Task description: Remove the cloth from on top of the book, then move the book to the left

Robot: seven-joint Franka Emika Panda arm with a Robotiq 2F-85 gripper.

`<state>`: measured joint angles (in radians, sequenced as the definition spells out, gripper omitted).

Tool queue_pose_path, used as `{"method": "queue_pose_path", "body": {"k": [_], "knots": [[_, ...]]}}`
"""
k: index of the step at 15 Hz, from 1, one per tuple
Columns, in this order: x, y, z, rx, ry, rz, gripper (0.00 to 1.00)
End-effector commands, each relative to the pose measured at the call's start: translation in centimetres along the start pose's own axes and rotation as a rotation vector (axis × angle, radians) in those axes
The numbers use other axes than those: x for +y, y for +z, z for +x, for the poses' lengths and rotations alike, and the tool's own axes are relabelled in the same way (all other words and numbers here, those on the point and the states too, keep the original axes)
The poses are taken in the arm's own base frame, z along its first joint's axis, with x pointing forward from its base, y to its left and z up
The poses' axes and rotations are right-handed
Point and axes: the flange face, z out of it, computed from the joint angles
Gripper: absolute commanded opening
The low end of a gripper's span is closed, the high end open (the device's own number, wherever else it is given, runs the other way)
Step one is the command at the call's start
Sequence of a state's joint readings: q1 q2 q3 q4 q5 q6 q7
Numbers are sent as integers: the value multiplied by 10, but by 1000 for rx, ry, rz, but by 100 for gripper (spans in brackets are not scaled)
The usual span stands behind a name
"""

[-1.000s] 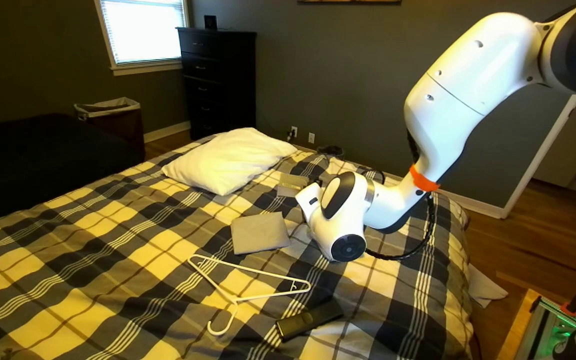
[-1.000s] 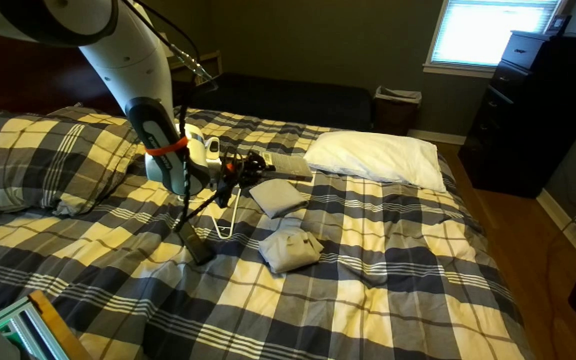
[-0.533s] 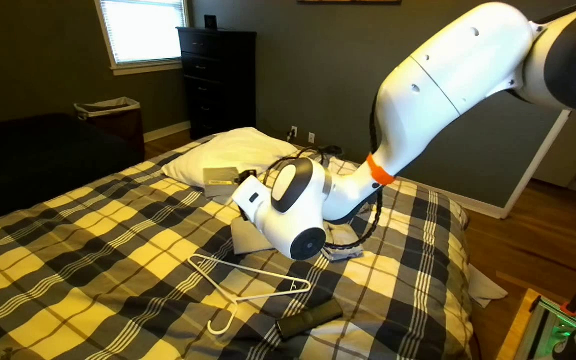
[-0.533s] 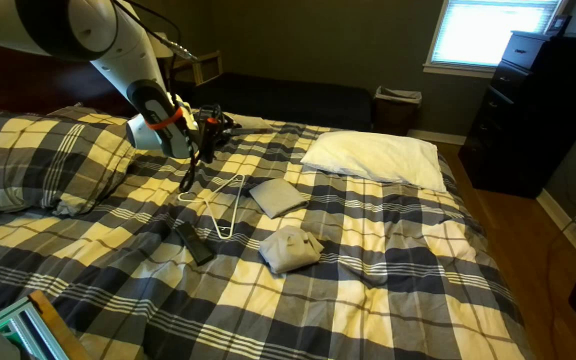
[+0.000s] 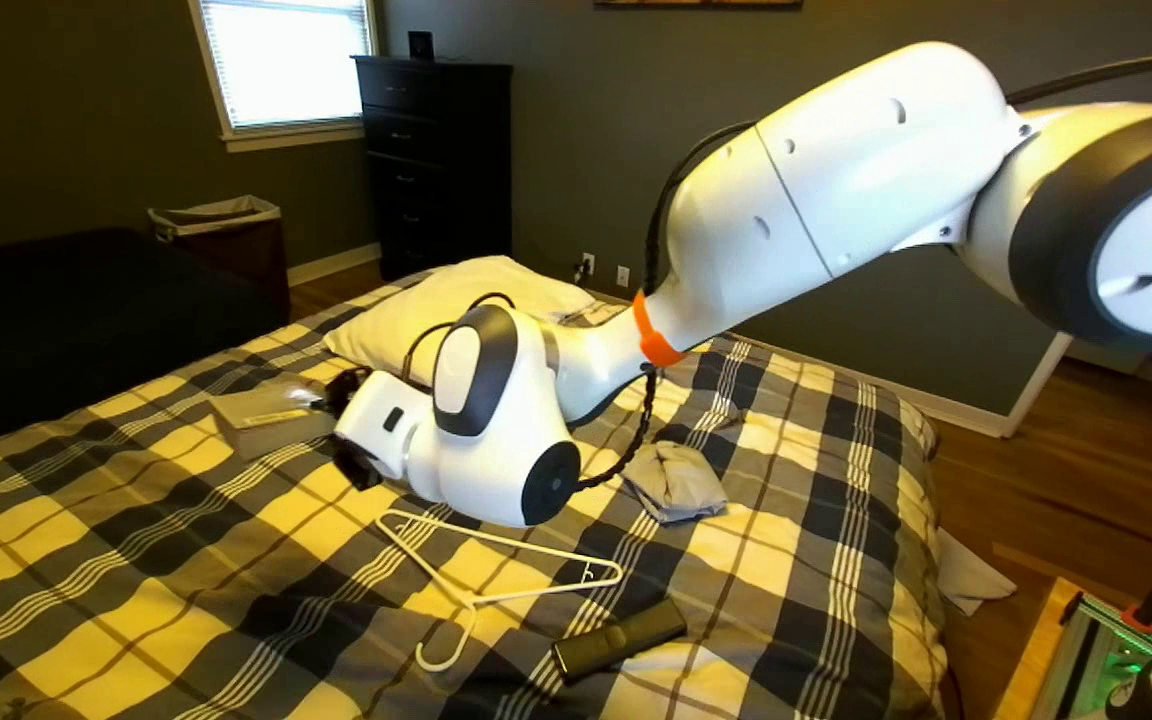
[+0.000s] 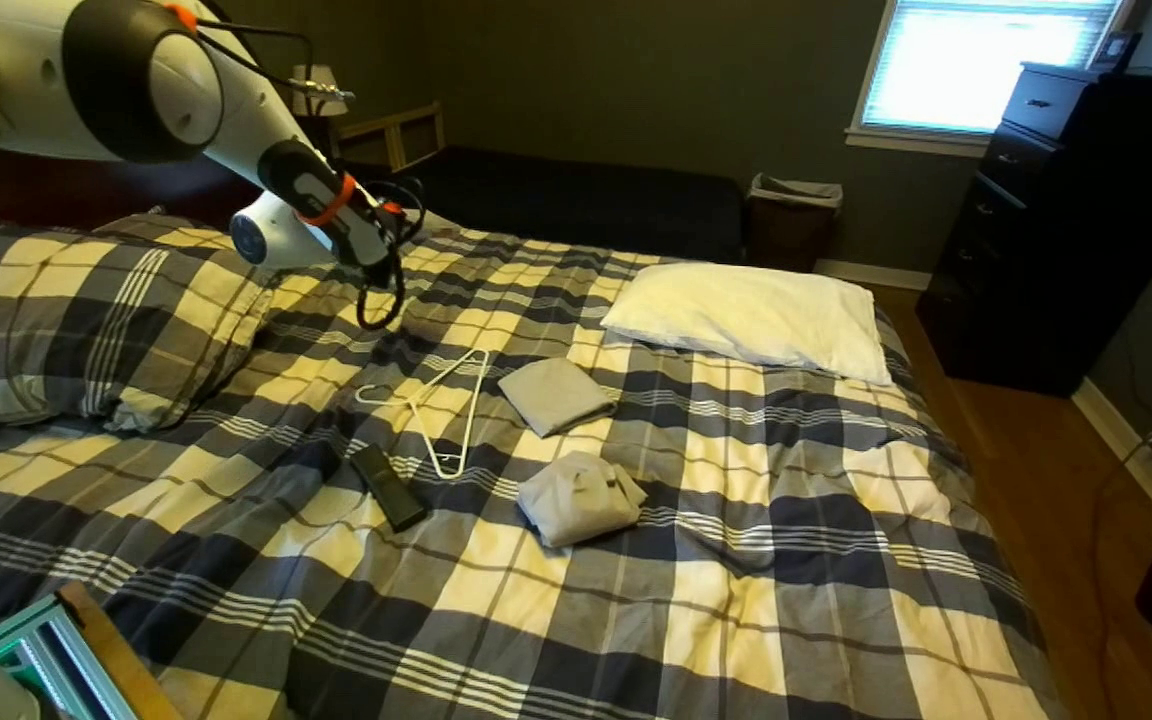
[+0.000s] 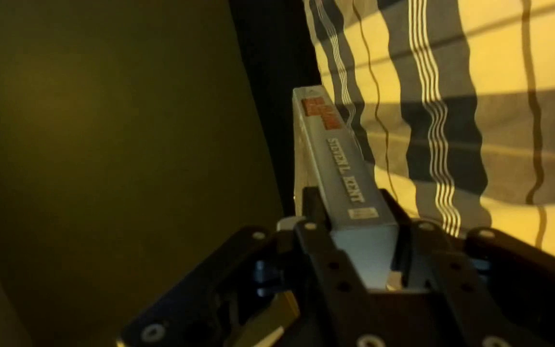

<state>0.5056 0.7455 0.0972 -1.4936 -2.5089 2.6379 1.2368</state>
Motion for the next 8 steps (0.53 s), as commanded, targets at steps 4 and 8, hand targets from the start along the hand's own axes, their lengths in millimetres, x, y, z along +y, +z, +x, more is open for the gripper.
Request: {"method": "queue_pose_path", "body": {"k": [4, 8], "knots": [[-9, 28, 78, 181, 182, 87, 7], [-25, 42, 48, 204, 276, 251, 7]]}}
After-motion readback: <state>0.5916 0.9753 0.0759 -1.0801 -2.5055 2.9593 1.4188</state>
